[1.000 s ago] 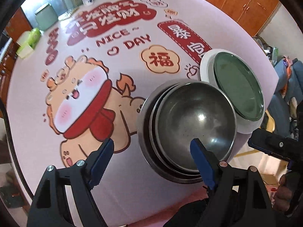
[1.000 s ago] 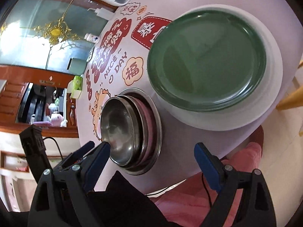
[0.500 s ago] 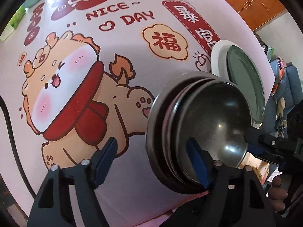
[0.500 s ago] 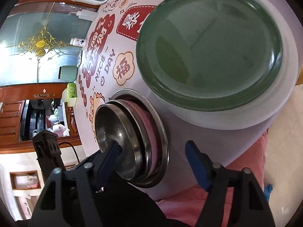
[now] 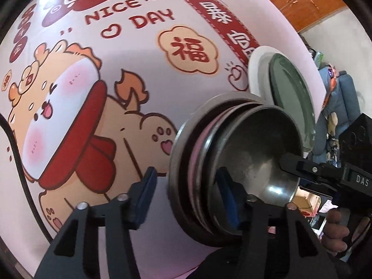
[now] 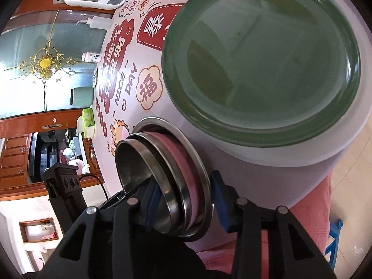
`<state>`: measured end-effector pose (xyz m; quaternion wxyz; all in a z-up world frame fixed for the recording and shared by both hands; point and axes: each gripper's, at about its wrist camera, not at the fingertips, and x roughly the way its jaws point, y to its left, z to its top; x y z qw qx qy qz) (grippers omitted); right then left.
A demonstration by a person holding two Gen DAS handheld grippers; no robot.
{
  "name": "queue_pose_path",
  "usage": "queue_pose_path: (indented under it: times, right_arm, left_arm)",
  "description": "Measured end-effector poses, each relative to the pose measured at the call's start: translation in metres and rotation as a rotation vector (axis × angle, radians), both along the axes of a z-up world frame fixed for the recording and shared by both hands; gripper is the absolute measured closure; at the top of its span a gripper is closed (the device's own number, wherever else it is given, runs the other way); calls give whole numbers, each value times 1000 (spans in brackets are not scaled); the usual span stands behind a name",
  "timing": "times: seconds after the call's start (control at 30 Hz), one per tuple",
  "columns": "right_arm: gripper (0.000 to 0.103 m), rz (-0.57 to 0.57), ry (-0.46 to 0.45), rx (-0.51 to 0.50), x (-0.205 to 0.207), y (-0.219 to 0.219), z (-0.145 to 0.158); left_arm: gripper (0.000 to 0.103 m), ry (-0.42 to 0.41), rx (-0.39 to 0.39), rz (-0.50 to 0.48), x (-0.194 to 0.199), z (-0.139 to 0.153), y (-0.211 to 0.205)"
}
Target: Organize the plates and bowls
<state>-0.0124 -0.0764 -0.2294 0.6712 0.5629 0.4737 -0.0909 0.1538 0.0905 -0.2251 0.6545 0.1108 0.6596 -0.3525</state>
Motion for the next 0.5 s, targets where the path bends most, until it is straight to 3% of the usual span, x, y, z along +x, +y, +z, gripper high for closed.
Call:
queue_pose_path:
  times: [0.07,0.5]
  right_arm:
    - [62,0,1,-1,0,0,0]
    - [66,65,-20,-19,10,3,2]
  left_arm:
    - [63,-3,-12,-21,-2,1,-4]
    - [63,-42,-32,8,-2,10,1]
